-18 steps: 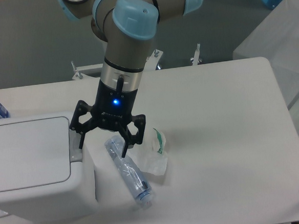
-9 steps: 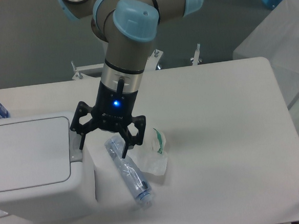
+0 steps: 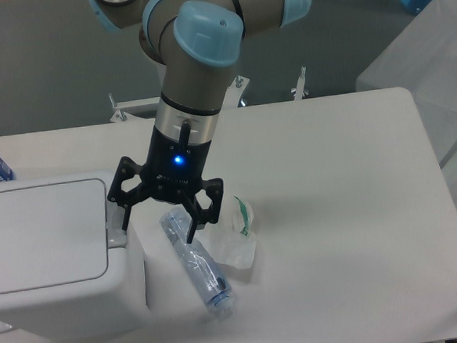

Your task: Open the trash can

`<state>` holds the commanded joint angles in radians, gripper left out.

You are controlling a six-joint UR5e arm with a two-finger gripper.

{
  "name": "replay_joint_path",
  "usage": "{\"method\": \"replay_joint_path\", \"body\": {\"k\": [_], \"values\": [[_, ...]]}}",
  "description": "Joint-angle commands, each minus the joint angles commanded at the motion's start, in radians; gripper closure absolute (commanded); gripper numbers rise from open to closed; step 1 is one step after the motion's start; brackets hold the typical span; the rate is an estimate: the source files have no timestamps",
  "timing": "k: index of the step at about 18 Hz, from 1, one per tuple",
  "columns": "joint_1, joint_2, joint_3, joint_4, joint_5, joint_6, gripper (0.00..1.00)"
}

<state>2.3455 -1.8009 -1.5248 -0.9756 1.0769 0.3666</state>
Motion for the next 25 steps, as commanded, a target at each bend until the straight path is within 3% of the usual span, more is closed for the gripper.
{"method": "replay_joint_path", "body": {"k": [6, 13, 15, 18, 22, 25], "values": [[-0.002, 0.0, 0.003, 0.0, 0.0, -0.002, 0.0], [0.015, 0.018, 0.09, 0.006, 0.002, 0.011, 0.0], [0.058, 0.029, 0.104, 0.009, 0.002, 0.02, 0.0], [0.078, 0.035, 0.129, 0.012, 0.03, 0.083, 0.0], [0.081, 0.037, 0.126, 0.008, 0.184, 0.208, 0.0], [0.081, 0.034, 0.126, -0.005, 0.21, 0.317, 0.0]]}}
